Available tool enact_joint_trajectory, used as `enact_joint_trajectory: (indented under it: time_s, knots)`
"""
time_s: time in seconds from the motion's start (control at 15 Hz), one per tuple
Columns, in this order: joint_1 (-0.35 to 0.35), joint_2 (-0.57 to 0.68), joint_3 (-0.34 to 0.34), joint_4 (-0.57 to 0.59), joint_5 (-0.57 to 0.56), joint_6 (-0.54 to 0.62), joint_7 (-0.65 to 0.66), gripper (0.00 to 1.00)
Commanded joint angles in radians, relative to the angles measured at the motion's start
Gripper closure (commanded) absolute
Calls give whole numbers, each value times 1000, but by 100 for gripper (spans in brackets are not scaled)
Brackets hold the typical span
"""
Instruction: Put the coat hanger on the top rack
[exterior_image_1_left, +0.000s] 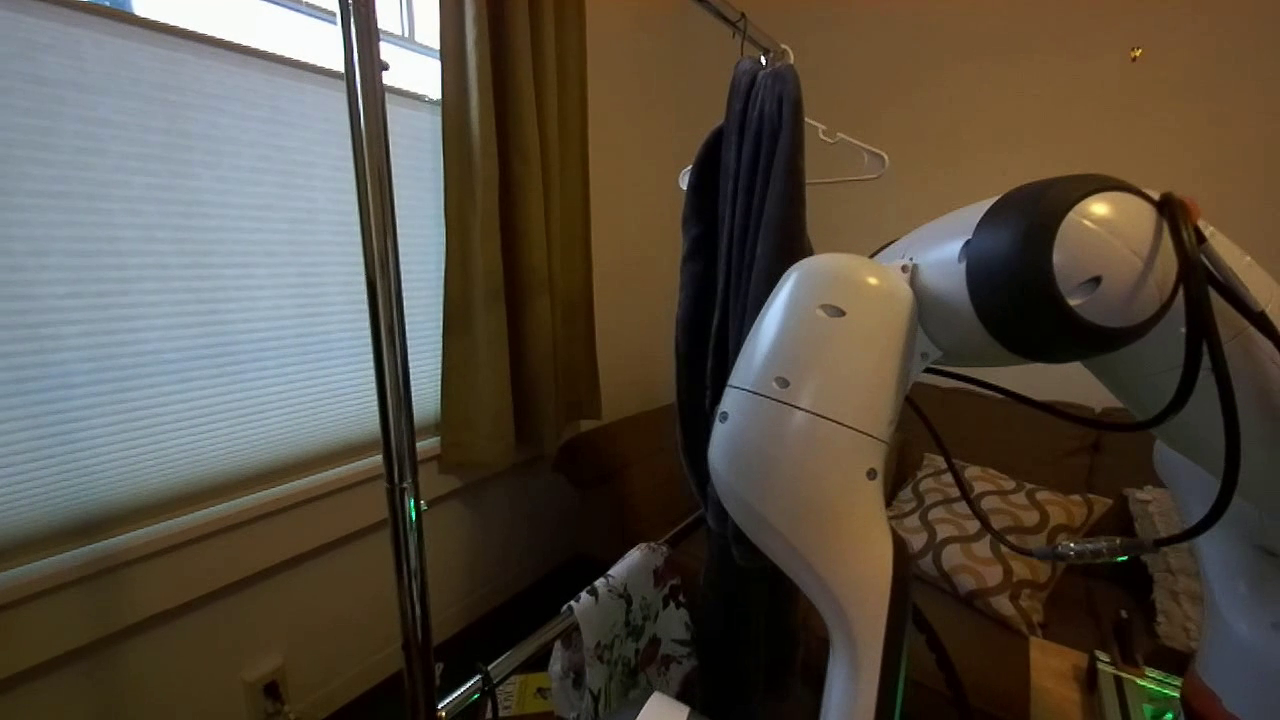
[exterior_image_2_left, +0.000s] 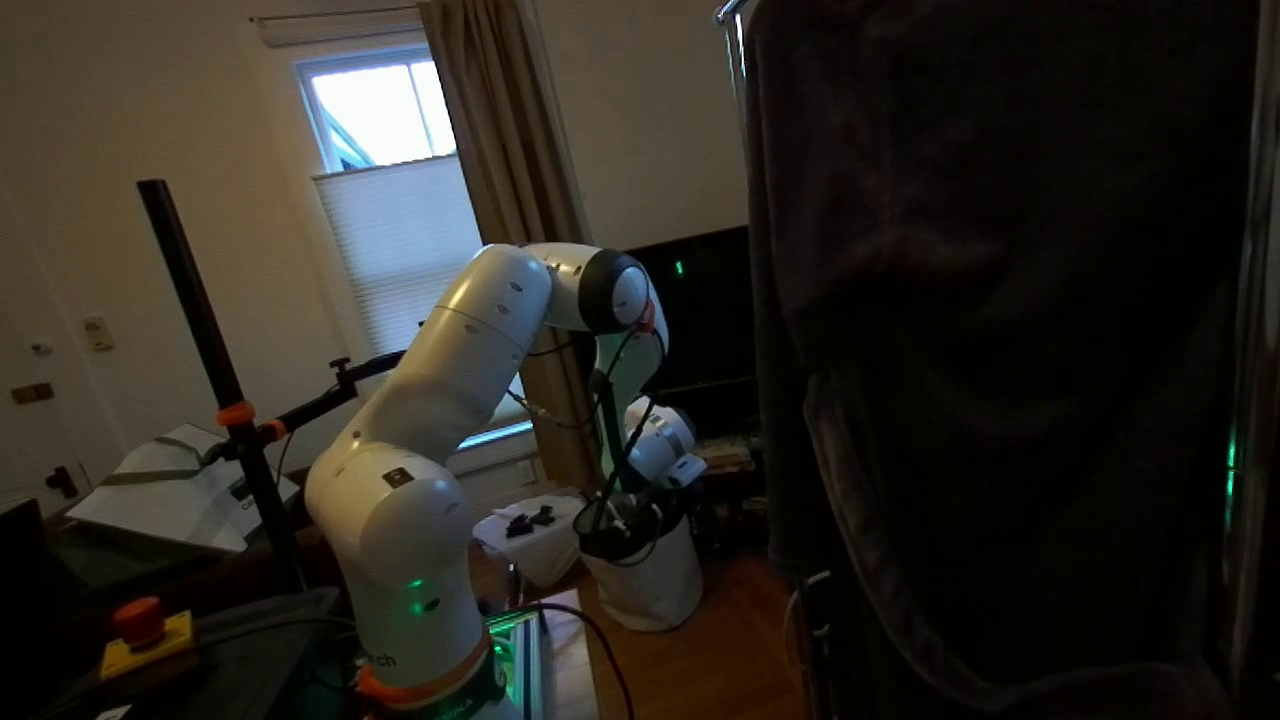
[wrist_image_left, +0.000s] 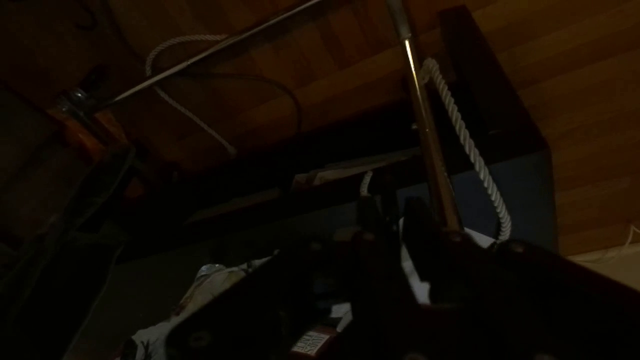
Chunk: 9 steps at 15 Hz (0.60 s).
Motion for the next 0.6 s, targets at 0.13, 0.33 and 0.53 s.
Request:
enact_joint_trajectory:
  time_s: [0.13, 0.33, 0.53]
  knots:
    - [32, -1, -9, 12, 31, -59, -14, 99]
    - [69, -60, -27, -20, -22, -79, 84, 98]
    - [107, -117, -29, -53, -58, -136, 199, 98]
